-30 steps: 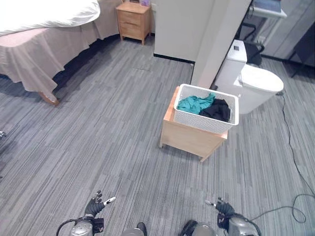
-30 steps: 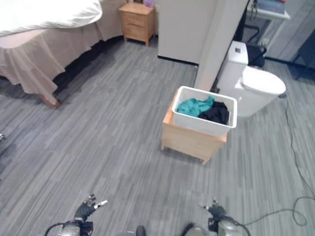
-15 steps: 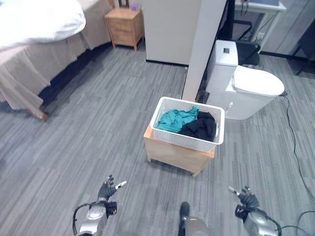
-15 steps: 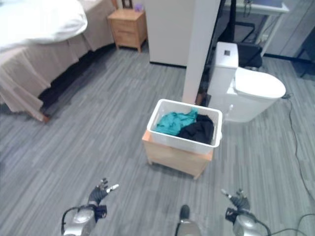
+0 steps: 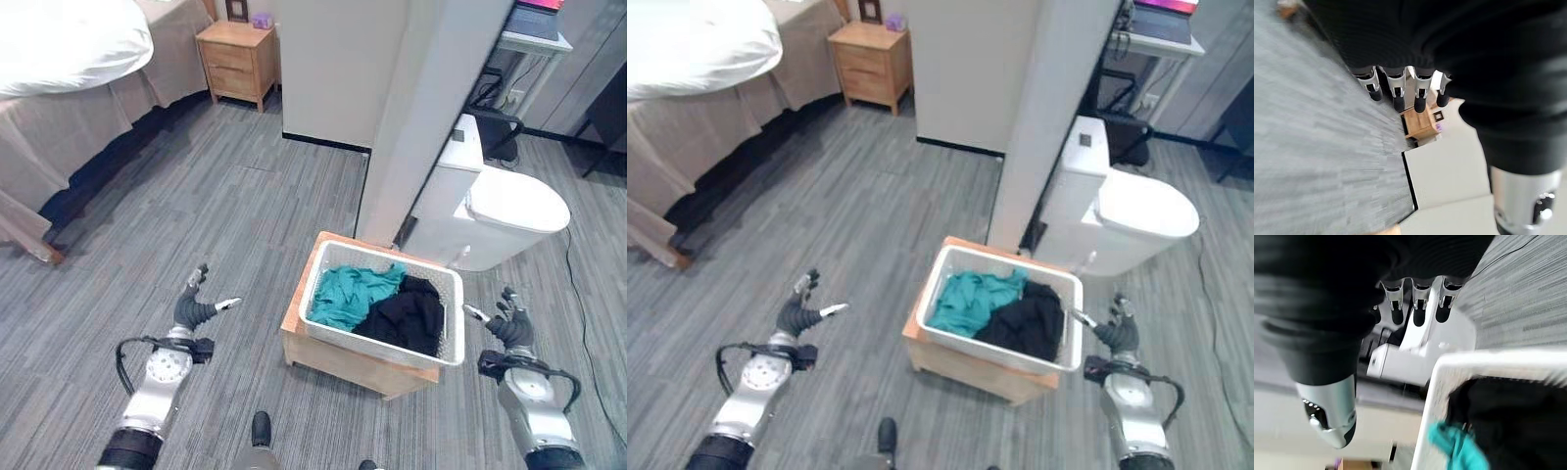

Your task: Grab the laundry basket,head to the washer,open it,put in the laundry and shut it.

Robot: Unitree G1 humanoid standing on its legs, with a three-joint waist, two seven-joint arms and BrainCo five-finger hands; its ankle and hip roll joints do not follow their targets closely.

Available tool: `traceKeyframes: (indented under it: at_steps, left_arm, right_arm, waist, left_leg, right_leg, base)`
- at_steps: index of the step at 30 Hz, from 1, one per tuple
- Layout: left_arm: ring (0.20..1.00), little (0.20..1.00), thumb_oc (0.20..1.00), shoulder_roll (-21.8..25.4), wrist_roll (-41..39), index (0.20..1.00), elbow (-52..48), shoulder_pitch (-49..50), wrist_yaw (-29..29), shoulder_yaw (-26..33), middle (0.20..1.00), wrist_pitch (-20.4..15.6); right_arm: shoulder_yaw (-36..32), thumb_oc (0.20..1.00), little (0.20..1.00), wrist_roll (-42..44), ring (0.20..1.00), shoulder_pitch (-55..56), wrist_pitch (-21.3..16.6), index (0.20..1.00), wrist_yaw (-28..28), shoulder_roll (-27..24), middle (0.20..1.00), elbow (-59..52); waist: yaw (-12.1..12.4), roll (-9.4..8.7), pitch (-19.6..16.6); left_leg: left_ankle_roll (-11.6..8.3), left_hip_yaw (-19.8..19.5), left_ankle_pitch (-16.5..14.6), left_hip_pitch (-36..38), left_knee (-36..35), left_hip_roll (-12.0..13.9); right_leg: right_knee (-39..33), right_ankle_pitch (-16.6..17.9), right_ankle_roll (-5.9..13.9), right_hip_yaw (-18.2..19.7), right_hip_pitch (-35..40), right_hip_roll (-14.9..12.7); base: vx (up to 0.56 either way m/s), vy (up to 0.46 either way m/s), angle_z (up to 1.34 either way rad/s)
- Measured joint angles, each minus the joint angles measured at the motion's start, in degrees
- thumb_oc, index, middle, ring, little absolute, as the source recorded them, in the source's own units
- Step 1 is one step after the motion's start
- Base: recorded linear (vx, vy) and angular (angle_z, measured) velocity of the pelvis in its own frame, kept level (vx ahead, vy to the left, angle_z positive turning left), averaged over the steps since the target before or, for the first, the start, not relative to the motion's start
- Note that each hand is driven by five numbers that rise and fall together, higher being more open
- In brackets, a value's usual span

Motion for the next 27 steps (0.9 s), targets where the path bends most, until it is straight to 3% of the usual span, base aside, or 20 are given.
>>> traceKeyframes:
  at_steps: [2, 5, 9, 11, 14, 15, 17, 19, 21, 24, 27]
  left_arm:
    - [1.0, 1.0, 1.0, 0.02, 0.0, 1.0, 0.31, -4.08, -0.61, -1.61, 1.0, 0.73]
    - [1.0, 1.0, 1.0, -0.33, 0.02, 1.0, 0.54, -6.69, -1.43, -3.76, 1.0, 1.96]
    - [1.0, 1.0, 1.0, -3.12, -0.81, 1.0, 7.13, -9.49, -2.59, -8.28, 1.0, 3.26]
    - [1.0, 1.0, 1.0, -3.83, -1.69, 1.0, 10.07, -10.73, -2.97, -10.44, 1.0, 3.73]
    - [1.0, 1.0, 1.0, -6.18, -2.72, 1.0, 25.75, -23.43, -2.25, -16.86, 1.0, 5.48]
    - [1.0, 1.0, 1.0, -6.41, -2.83, 1.0, 27.33, -25.26, -2.26, -17.45, 1.0, 5.59]
    - [1.0, 1.0, 1.0, -10.81, -4.08, 1.0, 42.24, -36.05, -1.73, -21.55, 1.0, 5.29]
    - [1.0, 1.0, 1.0, -13.39, -4.94, 1.0, 49.2, -39.54, -1.69, -22.41, 1.0, 4.73]
    - [1.0, 1.0, 1.0, -16.02, -5.15, 1.0, 61.41, -47.23, -1.59, -23.84, 1.0, 5.48]
    - [1.0, 1.0, 1.0, -14.82, -5.23, 1.0, 67.2, -56.7, -1.15, -22.3, 1.0, 5.45]
    - [1.0, 1.0, 1.0, -12.63, -6.88, 1.0, 64.97, -57.82, -0.81, -21.06, 1.0, 5.4]
  right_arm:
    - [-0.03, 1.0, 1.0, -0.61, 1.0, -2.38, 0.34, 1.0, -0.01, -0.22, 1.0, -0.08]
    - [-0.47, 1.0, 1.0, -2.35, 1.0, -3.09, 1.47, 1.0, -0.06, -0.4, 1.0, -0.32]
    - [-1.1, 1.0, 1.0, -4.07, 1.0, -2.05, 4.23, 1.0, -0.11, -5.19, 1.0, 0.69]
    - [-1.51, 1.0, 1.0, -4.45, 1.0, -2.56, 4.43, 1.0, -0.19, -6.87, 1.0, 0.95]
    - [0.93, 1.0, 1.0, -4.45, 1.0, -7.85, 5.33, 1.0, -0.35, -11.12, 1.0, 3.13]
    - [1.35, 1.0, 1.0, -4.46, 1.0, -9.28, 5.32, 1.0, -0.37, -11.3, 1.0, 3.09]
    - [5.8, 1.0, 1.0, -4.41, 1.0, -15.96, 5.35, 1.0, -0.73, -11.72, 1.0, 4.73]
    - [8.88, 1.0, 1.0, -4.37, 1.0, -19.04, 5.3, 1.0, -0.85, -11.81, 1.0, 5.58]
    - [13.05, 1.0, 1.0, -4.33, 1.0, -25.27, 5.3, 1.0, -1.31, -11.85, 1.0, 8.07]
    - [16.67, 1.0, 1.0, -4.18, 1.0, -33.31, 4.75, 1.0, -1.49, -11.78, 1.0, 8.29]
    - [17.67, 1.0, 1.0, -3.27, 1.0, -34.08, 4.2, 1.0, -1.77, -11.51, 1.0, 7.72]
  waist:
    - [0.64, 0.72, 0.19]
    - [0.61, 0.28, 0.03]
    - [-0.54, 2.6, -0.18]
    - [-2.52, 2.72, -0.22]
    - [-4.34, 2.87, -0.23]
    - [-4.75, 2.88, -0.16]
    - [-6.39, 2.99, 0.3]
    - [-7.4, 3.02, 0.66]
    - [-7.95, 3.31, 2.48]
    - [-8.53, 3.38, 6.72]
    - [-8.5, 2.69, 9.86]
  left_leg:
    - [0.51, 0.31, -0.61, 0.75, -0.05, -0.75]
    - [-0.06, 0.48, -0.99, 1.68, -0.8, -1.68]
    - [-0.91, 0.92, -0.78, 1.85, -0.82, -0.37]
    - [-1.34, 1.22, -0.68, 1.88, -0.82, 0.42]
    - [-2.63, 0.89, 0.24, -0.92, -0.84, 1.9]
    - [-2.91, 0.87, 0.55, -1.65, -0.85, 2.16]
    - [-3.17, 0.56, 2.12, -4.66, -0.84, 3.22]
    - [-3.44, 0.49, 2.45, -5.53, -0.84, 3.64]
    - [-3.82, 0.53, 2.96, -7.38, -0.85, 4.29]
    - [-4.1, 0.39, 4.56, -11.84, -0.83, 5.19]
    - [-3.91, 0.46, 4.77, -11.96, -0.83, 5.3]
  right_leg:
    - [-3.21, 0.64, 0.78, -0.06, -0.08, -0.58]
    - [-3.19, 1.65, 1.97, -0.17, -1.18, -1.23]
    - [-2.68, 1.14, 2.23, 0.73, -1.26, 0.05]
    - [-2.69, 1.12, 1.8, 1.13, -1.51, 0.96]
    - [-2.74, 1.71, 0.74, 1.16, -4.25, 2.21]
    - [-2.7, 1.91, 0.59, 1.18, -5.14, 2.53]
    - [-2.7, 3.28, -0.12, 1.2, -8.12, 3.75]
    - [-2.83, 3.41, -0.28, 1.18, -9.18, 4.17]
    - [-3.16, 3.91, -0.73, 1.32, -10.98, 4.84]
    - [-2.68, 5.62, -1.32, 1.37, -15.4, 5.91]
    - [-2.68, 5.76, -1.37, 1.32, -15.49, 5.86]
  base:
    - [0.06, -0.008, -0.1]
    - [0.06, -0.032, 0.0]
    - [0.04, -0.047, -0.11]
    - [-0.04, -0.045, -0.1]
    - [-0.09, -0.023, -0.05]
    - [-0.13, -0.019, 0.0]
    - [-0.11, -0.016, -0.04]
    - [-0.08, -0.011, -0.04]
    - [-0.11, -0.007, -0.05]
    - [-0.08, -0.005, -0.04]
    - [-0.05, -0.003, 0.0]
